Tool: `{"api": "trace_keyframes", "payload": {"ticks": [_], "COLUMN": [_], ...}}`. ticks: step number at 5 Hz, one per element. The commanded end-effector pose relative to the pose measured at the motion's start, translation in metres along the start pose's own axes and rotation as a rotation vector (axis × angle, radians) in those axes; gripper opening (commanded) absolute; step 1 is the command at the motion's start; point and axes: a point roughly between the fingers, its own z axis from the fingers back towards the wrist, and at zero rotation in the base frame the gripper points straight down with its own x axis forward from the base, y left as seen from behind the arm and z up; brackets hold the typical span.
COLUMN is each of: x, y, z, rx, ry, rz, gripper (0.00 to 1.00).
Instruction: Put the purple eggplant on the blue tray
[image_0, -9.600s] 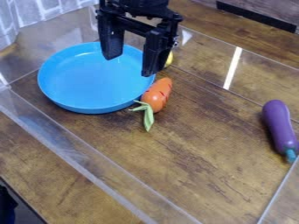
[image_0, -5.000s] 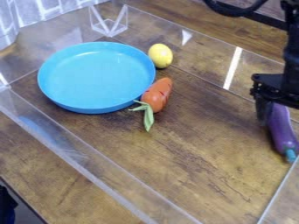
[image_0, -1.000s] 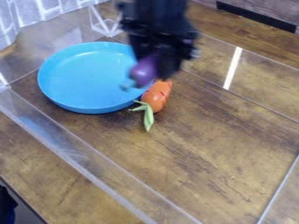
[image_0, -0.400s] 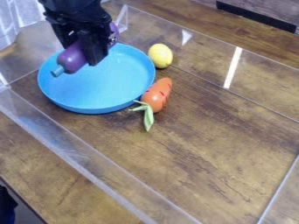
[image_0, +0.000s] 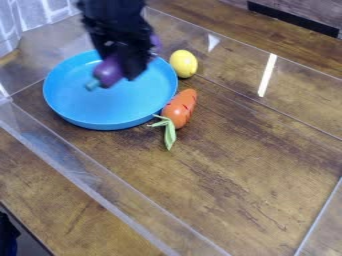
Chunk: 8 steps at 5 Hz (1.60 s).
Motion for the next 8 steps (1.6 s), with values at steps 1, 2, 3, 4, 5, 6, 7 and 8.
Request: {"api": "trace_keyframes", "payload": {"ticks": [1,2,3,4,5,6,7,8], "x": [0.026,0.031,0.034,0.029,0.023,0.023,0.017,0.021], "y": [-0.010,-0.012,-0.016,-0.018,-0.023,-0.029,-0.029,-0.037], "z": [0.005,0.006,0.009,0.011,0.015,0.016,0.006,-0.005], "rx": [0.005,0.019,0.031,0.039,0.049,0.055,0.056,0.048], "ry": [-0.046,-0.043,-0.039,-0.034,-0.030,-0.029,-0.029,-0.035], "rz": [-0.071,-0.046,-0.028,-0.024,-0.011,-0.007,-0.017,-0.041], "gripper": [0.00,0.00,0.00,0.00,0.00,0.00,0.00,0.00]}}
